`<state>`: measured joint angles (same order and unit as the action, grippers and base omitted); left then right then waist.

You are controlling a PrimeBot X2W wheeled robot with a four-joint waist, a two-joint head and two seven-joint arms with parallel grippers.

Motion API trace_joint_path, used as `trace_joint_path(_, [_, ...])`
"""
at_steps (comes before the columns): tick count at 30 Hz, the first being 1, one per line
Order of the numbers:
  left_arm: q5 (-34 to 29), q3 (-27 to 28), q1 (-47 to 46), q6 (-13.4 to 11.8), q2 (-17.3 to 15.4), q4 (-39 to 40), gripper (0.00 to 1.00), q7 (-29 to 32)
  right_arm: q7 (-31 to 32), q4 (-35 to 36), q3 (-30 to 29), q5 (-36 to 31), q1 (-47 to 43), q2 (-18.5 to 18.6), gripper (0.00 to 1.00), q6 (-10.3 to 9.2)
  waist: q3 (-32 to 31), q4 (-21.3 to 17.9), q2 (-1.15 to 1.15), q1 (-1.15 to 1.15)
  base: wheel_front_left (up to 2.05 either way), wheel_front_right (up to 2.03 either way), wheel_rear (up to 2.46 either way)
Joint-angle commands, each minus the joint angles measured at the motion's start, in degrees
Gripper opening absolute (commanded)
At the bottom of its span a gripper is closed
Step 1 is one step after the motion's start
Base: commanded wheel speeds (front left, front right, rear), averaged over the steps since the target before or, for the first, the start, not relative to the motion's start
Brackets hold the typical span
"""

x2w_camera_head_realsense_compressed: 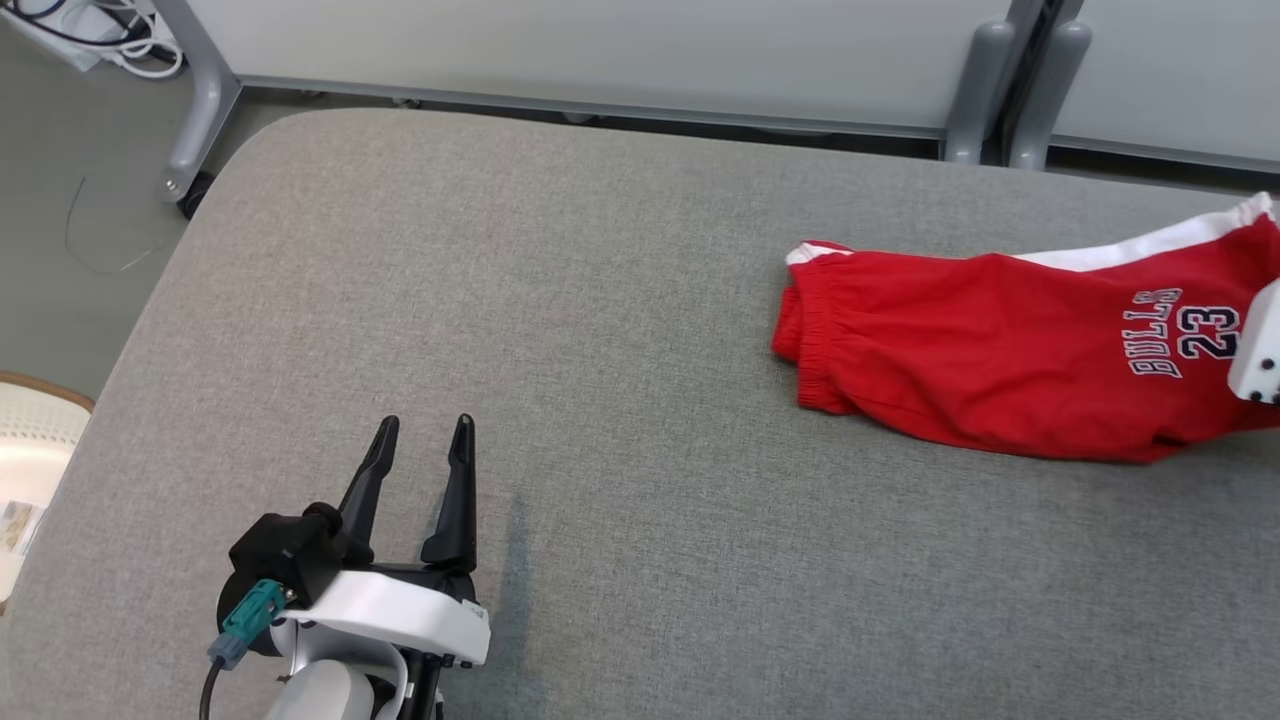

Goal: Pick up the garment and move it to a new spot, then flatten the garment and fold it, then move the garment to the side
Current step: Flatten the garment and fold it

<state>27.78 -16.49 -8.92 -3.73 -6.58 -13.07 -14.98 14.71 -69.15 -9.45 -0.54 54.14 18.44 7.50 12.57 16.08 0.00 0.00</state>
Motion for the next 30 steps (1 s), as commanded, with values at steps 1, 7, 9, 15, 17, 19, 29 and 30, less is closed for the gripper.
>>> trace_joint_path(1, [0.3,-0.2,0.1,0.1,-0.3,-0.1,1.00,-0.1,0.7,1.0,-0.8,-1.0,-1.4,0.8,0.00,-0.01,-0.8,-0.7,0.00,0.00,0.00,0.00,0.00])
trace_joint_path(7, [0.5,-0.7,0.7,-0.2,-0.1,-0.1,1.00,0.1,0.8,5.6,-2.5,-3.3,-3.6,0.2,0.00,-0.01,-1.7,-1.5,0.00,0.00,0.00,0.00,0.00])
trace_joint_path(9, [0.5,-0.8,0.9,-0.2,-0.2,-0.1,1.00,0.2,1.0,7.7,-2.7,-3.9,-3.8,-1.1,0.00,-0.01,-1.8,-1.7,0.00,0.00,0.00,0.00,0.00])
trace_joint_path(15, [0.7,-1.2,0.3,0.1,-0.5,-0.3,1.00,0.3,3.7,12.9,0.2,-4.0,-3.6,-7.9,0.00,-0.01,-2.4,-1.2,0.00,0.00,0.00,0.00,0.00])
trace_joint_path(17, [0.7,-1.2,0.3,0.1,-0.5,-0.3,1.00,0.3,4.2,13.7,1.1,-3.5,-3.6,-9.3,0.00,-0.01,-2.4,-1.0,0.00,0.00,0.00,0.00,0.00])
trace_joint_path(19, [1.1,-1.3,0.7,0.2,-0.4,-0.3,1.00,0.3,4.6,15.3,3.3,-2.5,-3.7,-11.3,0.00,0.00,-2.5,-0.7,0.00,0.00,0.00,0.00,0.00])
trace_joint_path(29, [1.7,-2.2,0.6,0.7,0.5,-1.4,1.00,0.2,7.9,18.4,10.3,4.6,-4.8,-15.3,0.00,-0.01,-2.1,1.4,0.00,0.00,0.00,0.00,0.00])
trace_joint_path(30, [1.7,-2.3,0.5,0.7,0.5,-1.5,1.00,0.1,8.0,18.4,10.8,5.1,-4.9,-15.3,0.00,-0.01,-2.1,1.6,0.00,0.00,0.00,0.00,0.00])
